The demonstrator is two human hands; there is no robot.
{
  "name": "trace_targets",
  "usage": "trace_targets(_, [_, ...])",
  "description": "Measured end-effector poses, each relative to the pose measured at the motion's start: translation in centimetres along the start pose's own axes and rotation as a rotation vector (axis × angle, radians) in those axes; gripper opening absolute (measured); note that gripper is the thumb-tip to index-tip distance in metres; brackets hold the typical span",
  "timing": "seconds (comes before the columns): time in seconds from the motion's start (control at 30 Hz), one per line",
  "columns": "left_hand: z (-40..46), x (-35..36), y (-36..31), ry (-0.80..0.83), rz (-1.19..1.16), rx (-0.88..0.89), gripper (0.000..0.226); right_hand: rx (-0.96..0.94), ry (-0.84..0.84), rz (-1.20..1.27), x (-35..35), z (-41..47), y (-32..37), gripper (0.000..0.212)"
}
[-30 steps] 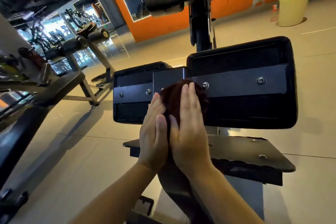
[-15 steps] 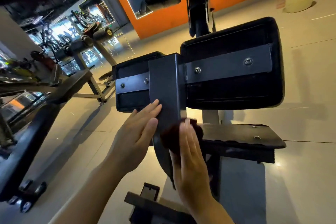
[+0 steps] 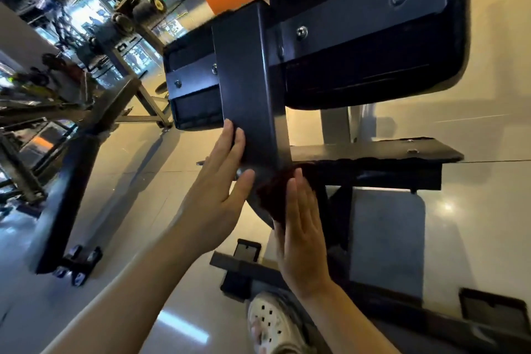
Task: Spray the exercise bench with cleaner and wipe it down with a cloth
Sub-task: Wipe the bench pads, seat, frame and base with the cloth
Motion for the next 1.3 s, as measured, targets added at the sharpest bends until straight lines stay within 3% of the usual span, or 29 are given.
trace_targets(0.13, [-0.5,0.4,-0.7,-0.039,0.074,-0.045,0.062,0.171,0.109,-0.013,-1.1,-5.6,-4.6,0.058])
trace_targets(0.23, [-0.5,0.8,-1.0,-0.065,0.164,-0.044,0.073,0.323,0.190,-0.039,-1.7,-8.4,-7.0,0.057])
trace_targets(0.37, [-0.3,1.1,-0.8,-0.050,0.143,-0.025,0.077,0.395,0.067,0.106,-1.2,-7.6,-5.1,0.056])
trace_targets(0.57, [-0.2,0.8,-0.7,-0.041,-0.031,-0.043,0.054,0.151,-0.099,0.209,-0.3,1.7,2.7,0.050])
trace_targets(0.67, [-0.3,0.3,-0.8,-0.027,-0.055,-0.068,0.051,0.066,-0.123,0.169,-0.1,2.6,2.3,0.050])
trace_targets(0.83, [-0.4,0.4,-0.8,-0.036,0.044,-0.038,0.058,0.015,-0.006,0.014,-0.8,-3.3,-2.7,0.074])
trace_targets(0.97, [-0.4,0.8,0.0,-0.022,0.256,0.006,0.074,0.038,-0.004,0.072,-0.8,-3.2,-3.1,0.058])
trace_targets(1.03, [-0.4,0.7,0.2,-0.022,0.223,0.006,0.071,0.050,-0.077,0.133,-0.3,-0.6,-0.8,0.053])
trace_targets(1.17, [-0.4,0.0,-0.5,-0.027,-0.043,-0.026,0.058,-0.152,-0.080,0.055,0.2,5.5,2.3,0.048])
trace_targets(1.3, [-0.4,0.0,-0.8,-0.037,0.031,-0.053,0.054,-0.109,-0.096,0.042,0.0,3.5,0.6,0.057])
Point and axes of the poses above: each hand's wrist, its own z-axis towards the middle knuckle, its own x-axis out of the palm, y = z × x, the point moved 4 cm from there along z, towards the middle knuckle, and after that the axes turned 7 degrees about z, right-handed, at the moved point
